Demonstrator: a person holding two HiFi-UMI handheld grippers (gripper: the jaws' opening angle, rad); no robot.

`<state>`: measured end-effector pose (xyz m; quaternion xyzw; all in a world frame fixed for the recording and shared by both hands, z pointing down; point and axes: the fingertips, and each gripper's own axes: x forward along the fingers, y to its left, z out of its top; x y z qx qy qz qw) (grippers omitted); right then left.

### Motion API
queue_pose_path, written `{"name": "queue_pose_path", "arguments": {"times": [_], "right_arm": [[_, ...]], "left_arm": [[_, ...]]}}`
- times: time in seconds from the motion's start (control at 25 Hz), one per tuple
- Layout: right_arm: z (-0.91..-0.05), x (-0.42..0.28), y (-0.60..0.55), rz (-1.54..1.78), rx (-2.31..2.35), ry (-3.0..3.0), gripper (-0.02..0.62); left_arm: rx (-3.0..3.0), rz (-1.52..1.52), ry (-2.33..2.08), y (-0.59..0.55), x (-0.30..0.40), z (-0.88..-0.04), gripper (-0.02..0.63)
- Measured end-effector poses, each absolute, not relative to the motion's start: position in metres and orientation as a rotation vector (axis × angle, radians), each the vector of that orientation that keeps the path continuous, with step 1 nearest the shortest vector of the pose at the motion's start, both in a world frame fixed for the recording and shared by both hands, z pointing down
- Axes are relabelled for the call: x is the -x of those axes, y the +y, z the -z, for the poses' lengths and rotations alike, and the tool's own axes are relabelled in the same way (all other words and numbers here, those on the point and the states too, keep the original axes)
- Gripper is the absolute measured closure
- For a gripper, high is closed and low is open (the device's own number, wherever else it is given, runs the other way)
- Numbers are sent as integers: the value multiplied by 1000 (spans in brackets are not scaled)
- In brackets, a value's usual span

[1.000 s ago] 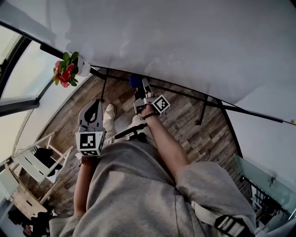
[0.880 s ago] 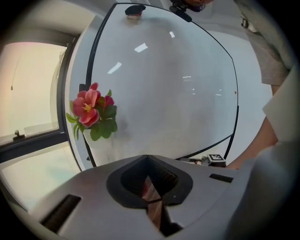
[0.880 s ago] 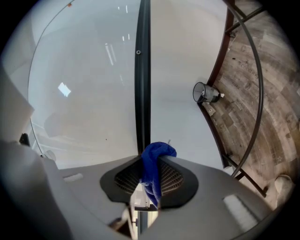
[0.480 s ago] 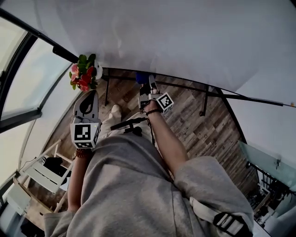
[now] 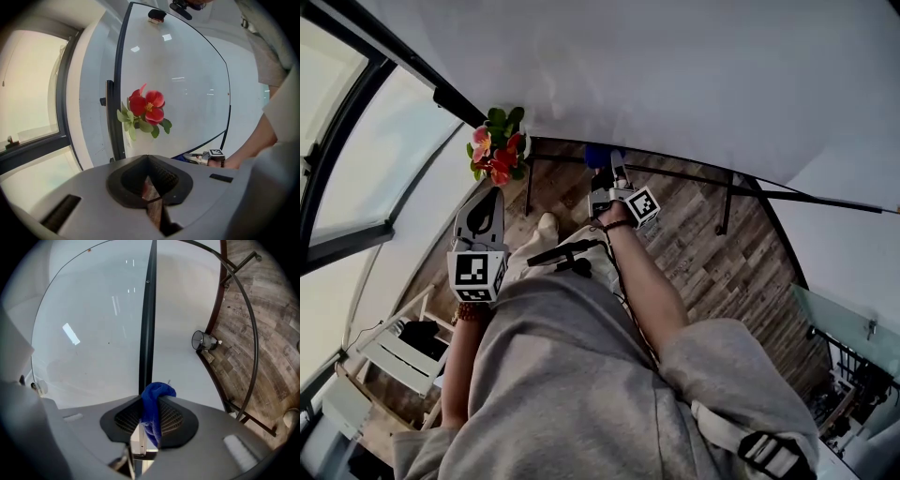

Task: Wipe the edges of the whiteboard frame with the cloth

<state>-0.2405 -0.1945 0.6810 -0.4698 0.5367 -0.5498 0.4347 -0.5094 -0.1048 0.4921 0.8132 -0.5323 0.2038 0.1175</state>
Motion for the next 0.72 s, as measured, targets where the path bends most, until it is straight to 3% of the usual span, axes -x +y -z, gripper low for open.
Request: {"name": "queue_pose_path", "arguments": {"times": [0.72], "right_arm": [[-695,283,-202,1368,1097,1310,500]], "left_arm": [[-2340,-625,-1601,-92,558,-499,600]]}}
